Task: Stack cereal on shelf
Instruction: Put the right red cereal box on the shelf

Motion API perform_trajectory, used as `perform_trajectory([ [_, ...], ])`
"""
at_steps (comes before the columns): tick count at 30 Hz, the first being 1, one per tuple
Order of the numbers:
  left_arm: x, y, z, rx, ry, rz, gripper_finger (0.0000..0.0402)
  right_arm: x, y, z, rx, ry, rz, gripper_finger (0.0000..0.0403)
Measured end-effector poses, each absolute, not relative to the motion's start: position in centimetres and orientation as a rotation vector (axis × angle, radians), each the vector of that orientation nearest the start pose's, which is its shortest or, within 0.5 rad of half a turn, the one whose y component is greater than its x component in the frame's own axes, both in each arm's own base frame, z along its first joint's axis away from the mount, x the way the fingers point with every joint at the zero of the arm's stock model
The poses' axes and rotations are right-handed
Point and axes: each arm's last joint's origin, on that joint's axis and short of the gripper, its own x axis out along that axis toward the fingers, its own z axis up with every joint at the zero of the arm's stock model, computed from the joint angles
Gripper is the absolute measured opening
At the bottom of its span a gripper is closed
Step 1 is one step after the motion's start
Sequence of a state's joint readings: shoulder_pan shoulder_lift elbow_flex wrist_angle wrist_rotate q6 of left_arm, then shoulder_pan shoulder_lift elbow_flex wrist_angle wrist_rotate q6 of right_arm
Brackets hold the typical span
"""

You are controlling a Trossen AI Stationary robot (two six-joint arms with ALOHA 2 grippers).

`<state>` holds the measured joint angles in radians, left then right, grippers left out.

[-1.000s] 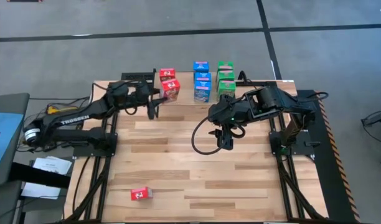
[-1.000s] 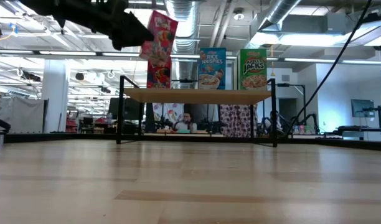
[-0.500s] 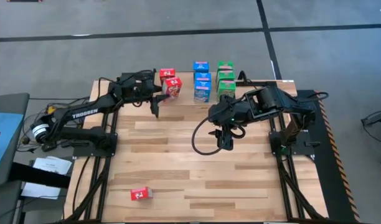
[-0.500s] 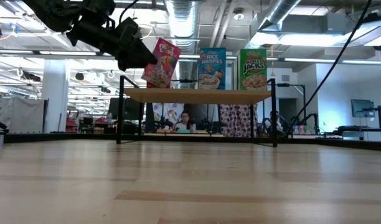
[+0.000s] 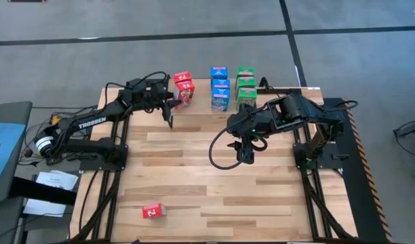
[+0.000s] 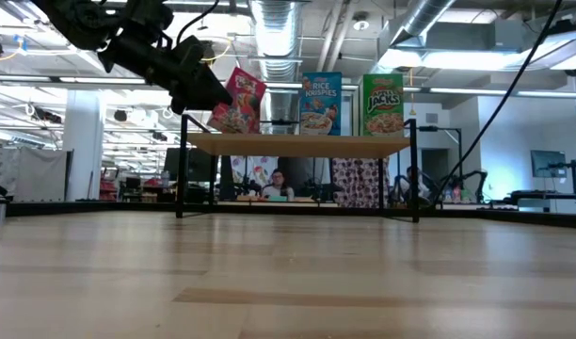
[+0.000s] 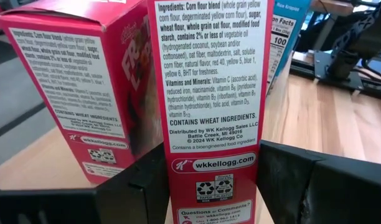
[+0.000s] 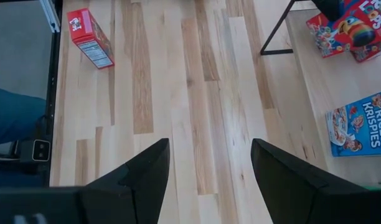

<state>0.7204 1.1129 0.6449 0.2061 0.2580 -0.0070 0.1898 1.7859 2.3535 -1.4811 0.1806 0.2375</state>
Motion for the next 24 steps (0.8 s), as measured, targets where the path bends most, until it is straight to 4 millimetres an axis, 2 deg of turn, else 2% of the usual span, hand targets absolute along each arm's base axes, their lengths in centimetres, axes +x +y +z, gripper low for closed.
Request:
perform_trajectory([
  [7, 18.66, 15.28, 25.82, -0.132, 0.234, 0.424, 0.0181, 30.49, 5.33, 46.76, 0.053, 0.891, -0.098, 0.025],
  [13, 18.49, 15.45, 25.65, -0.133, 0.26, 0.5, 0.0181, 30.49, 5.33, 46.76, 0.053, 0.891, -0.098, 0.025],
  [24, 18.46, 15.29, 25.33, -0.166, 0.287, 0.467, 0.0181, 30.5, 5.33, 46.74, 0.053, 0.892, -0.098, 0.025],
])
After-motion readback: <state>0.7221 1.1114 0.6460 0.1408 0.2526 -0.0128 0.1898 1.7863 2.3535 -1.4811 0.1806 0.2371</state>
